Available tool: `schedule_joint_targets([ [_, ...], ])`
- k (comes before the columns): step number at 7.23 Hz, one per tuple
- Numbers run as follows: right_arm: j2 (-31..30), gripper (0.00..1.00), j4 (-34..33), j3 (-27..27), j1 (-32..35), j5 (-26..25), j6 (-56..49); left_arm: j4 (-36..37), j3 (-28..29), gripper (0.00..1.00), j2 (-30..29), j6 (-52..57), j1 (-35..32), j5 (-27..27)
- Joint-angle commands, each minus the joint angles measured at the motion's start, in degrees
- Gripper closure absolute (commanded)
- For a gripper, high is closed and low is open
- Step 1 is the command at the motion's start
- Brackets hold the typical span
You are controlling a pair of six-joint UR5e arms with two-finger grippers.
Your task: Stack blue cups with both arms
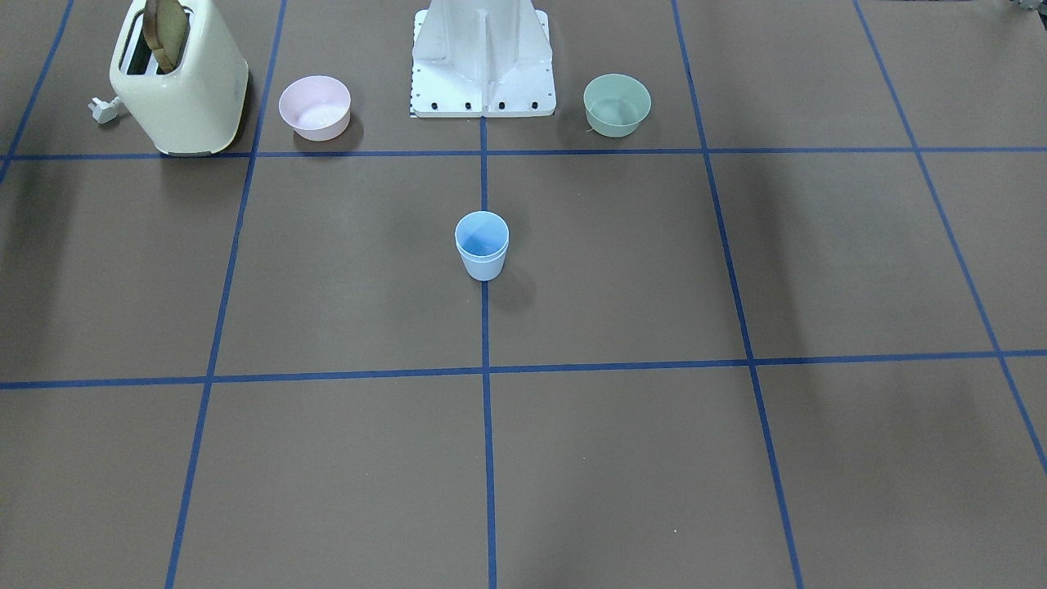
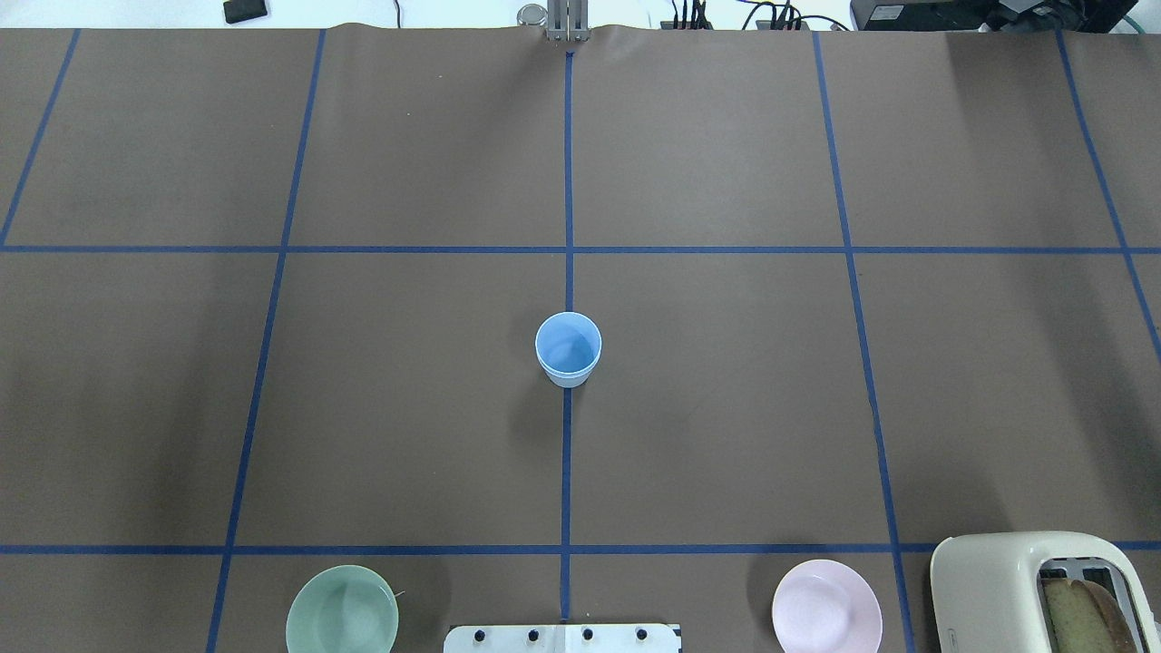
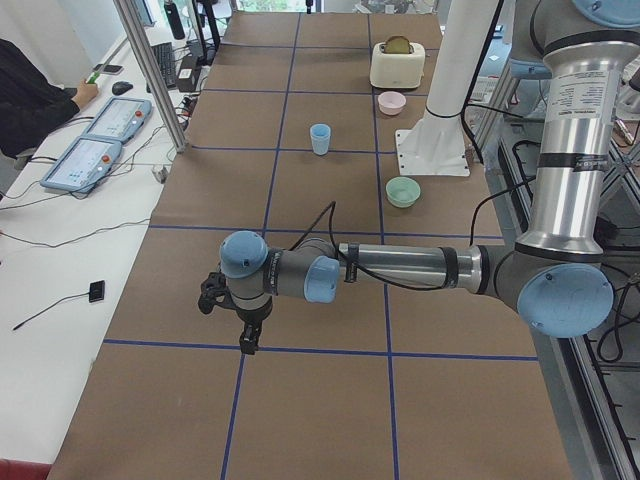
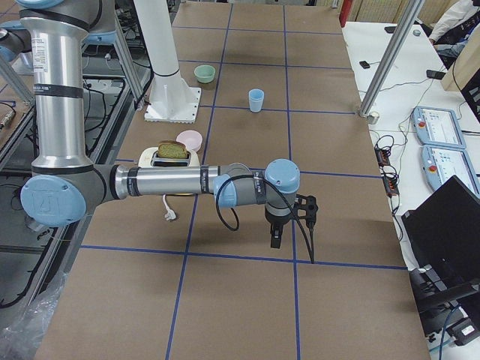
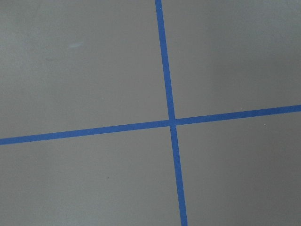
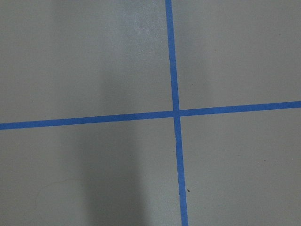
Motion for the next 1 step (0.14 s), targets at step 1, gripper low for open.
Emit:
schedule_joint_targets([
  [1,-0.01,0.0,0.05,0.09,0.0,0.18,-0.07,0.0,0.0,0.01,0.0,0.0,0.0,0.0],
])
